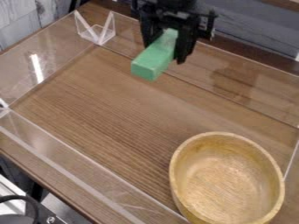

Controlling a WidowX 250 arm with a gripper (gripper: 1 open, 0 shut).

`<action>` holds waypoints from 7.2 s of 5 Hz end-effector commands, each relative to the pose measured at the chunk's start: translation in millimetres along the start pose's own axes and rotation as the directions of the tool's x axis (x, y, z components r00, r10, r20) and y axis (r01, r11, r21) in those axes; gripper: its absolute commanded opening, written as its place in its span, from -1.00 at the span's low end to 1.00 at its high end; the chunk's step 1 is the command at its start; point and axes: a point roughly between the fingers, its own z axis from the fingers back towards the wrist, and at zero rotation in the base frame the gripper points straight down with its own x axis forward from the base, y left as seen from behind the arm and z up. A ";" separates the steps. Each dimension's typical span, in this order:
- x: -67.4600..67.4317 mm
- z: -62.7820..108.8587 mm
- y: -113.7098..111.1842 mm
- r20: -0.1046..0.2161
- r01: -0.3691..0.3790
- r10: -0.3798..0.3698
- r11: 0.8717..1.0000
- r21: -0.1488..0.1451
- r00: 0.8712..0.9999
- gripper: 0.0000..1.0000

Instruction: Remove the green block from inside the brown bowl and put it on the table

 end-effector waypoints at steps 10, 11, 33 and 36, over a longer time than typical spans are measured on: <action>2.2 -68.0 50.4 0.164 -0.021 0.029 0.999 -0.049 0.986 -1.00; 7.9 -68.2 50.6 0.180 -0.030 0.040 0.998 -0.055 0.983 -1.00; 23.3 -102.4 66.0 0.161 -0.067 0.084 0.992 -0.108 0.983 -1.00; 23.3 -102.8 66.1 0.139 -0.058 0.073 0.992 -0.109 0.987 -1.00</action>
